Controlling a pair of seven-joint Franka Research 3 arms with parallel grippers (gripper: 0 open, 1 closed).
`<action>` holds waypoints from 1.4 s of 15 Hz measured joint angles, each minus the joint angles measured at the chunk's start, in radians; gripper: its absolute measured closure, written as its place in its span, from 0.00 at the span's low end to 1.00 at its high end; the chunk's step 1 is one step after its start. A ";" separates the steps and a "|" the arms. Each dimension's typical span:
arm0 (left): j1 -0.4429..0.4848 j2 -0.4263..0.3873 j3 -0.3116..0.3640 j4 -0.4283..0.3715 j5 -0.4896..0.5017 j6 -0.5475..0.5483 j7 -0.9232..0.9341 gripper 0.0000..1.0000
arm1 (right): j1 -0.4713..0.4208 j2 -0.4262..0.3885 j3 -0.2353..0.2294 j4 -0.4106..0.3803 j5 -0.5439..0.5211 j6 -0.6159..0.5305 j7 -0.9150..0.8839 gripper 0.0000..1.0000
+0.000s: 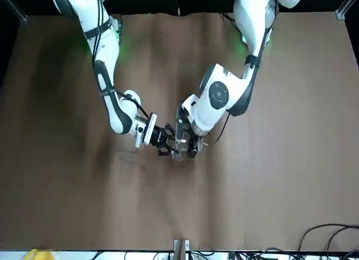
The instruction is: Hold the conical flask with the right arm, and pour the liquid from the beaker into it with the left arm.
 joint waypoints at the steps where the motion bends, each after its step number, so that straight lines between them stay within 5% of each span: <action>1: 0.012 -0.002 -0.004 0.000 -0.052 0.000 0.027 0.03 | 0.000 0.000 0.000 0.000 0.000 0.000 0.000 0.61; 7: 0.163 -0.009 -0.114 0.004 -0.324 0.000 0.187 0.03 | 0.000 0.000 0.000 0.000 0.000 0.000 0.000 0.61; 10: 0.401 -0.012 -0.316 0.006 -0.461 -0.005 0.344 0.03 | -0.004 0.001 -0.009 -0.004 0.002 0.001 0.000 0.61; 11: 0.401 -0.012 -0.316 0.006 -0.461 -0.005 0.344 0.03 | -0.004 0.001 -0.009 -0.004 0.002 0.001 0.000 0.61; 14: 0.675 -0.009 -0.495 -0.018 -0.547 -0.103 0.521 0.03 | -0.061 0.001 -0.016 -0.024 0.002 -0.013 -0.007 0.61; 18: 0.901 0.029 -0.526 -0.043 -0.696 -0.304 0.771 0.03 | -0.204 -0.023 -0.014 -0.074 -0.072 -0.063 -0.057 0.61; 21: 0.978 0.086 -0.527 -0.047 -0.748 -0.394 0.896 0.03 | -0.266 -0.061 -0.010 -0.122 -0.150 -0.075 -0.062 0.61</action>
